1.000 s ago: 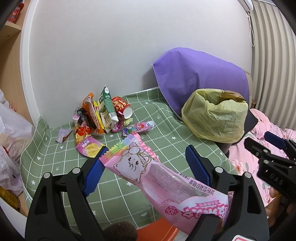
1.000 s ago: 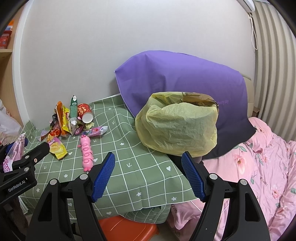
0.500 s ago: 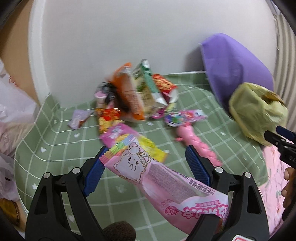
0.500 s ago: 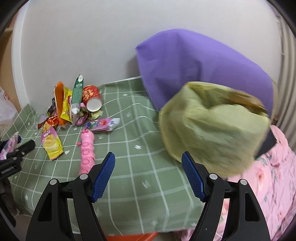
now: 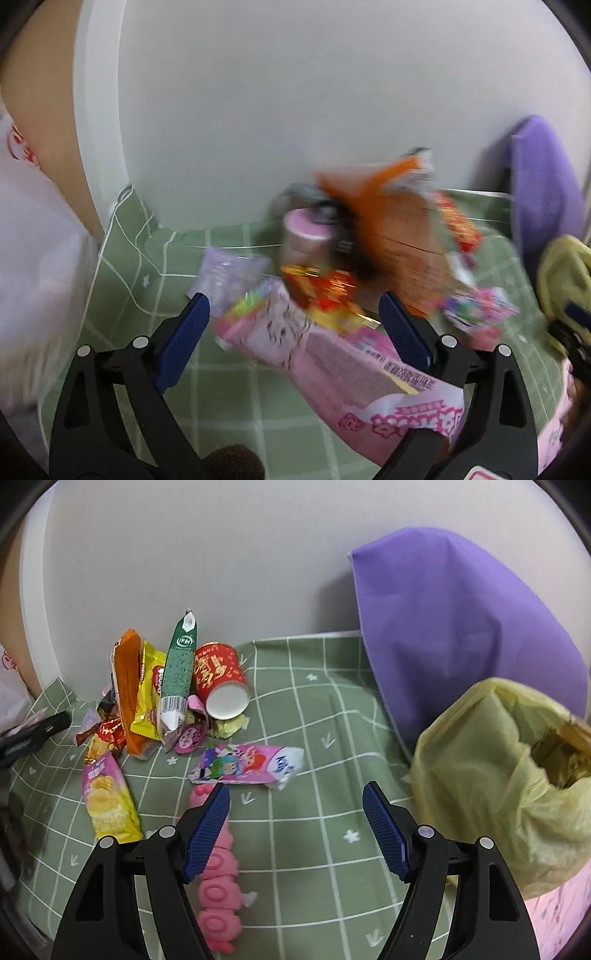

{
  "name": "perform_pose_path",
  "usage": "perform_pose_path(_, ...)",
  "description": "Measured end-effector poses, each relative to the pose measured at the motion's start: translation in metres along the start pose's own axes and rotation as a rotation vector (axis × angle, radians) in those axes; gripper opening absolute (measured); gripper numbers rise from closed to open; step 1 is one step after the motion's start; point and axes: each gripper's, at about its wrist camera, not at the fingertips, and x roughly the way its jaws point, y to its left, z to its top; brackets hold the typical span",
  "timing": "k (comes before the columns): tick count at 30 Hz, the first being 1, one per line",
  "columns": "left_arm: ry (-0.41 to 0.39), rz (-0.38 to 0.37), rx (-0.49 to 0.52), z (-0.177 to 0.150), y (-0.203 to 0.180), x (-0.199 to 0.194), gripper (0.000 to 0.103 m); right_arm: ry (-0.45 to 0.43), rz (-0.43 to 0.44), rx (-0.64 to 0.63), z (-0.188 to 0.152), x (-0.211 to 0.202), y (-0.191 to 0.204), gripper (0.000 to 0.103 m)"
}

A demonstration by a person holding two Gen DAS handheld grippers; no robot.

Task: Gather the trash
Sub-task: 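Reach into the pile and grasp the pink cat candy wrapper with the left tool, then grasp the pink HOLA wrapper with the right tool while the left tool holds its wrapper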

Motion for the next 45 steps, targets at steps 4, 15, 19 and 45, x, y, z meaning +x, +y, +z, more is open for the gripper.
perform_pose_path(4, 0.075, 0.023, -0.107, 0.011, 0.029, 0.037, 0.087, 0.036, -0.023, 0.006, -0.007, -0.002, 0.003, 0.071)
perform_pose_path(15, 0.126, 0.134, -0.199, 0.003, 0.058, 0.064, 0.047, 0.048, -0.029, -0.020, -0.021, 0.020, -0.038, 0.071)
perform_pose_path(19, 0.179, 0.134, -0.236, -0.001, 0.061, 0.069, 0.034, 0.071, -0.003, -0.027, -0.021, 0.032, -0.034, 0.071)
perform_pose_path(45, 0.192, -0.160, -0.085, -0.035, -0.015, -0.014, 0.048, 0.136, 0.184, 0.000, 0.013, 0.078, -0.020, 0.069)
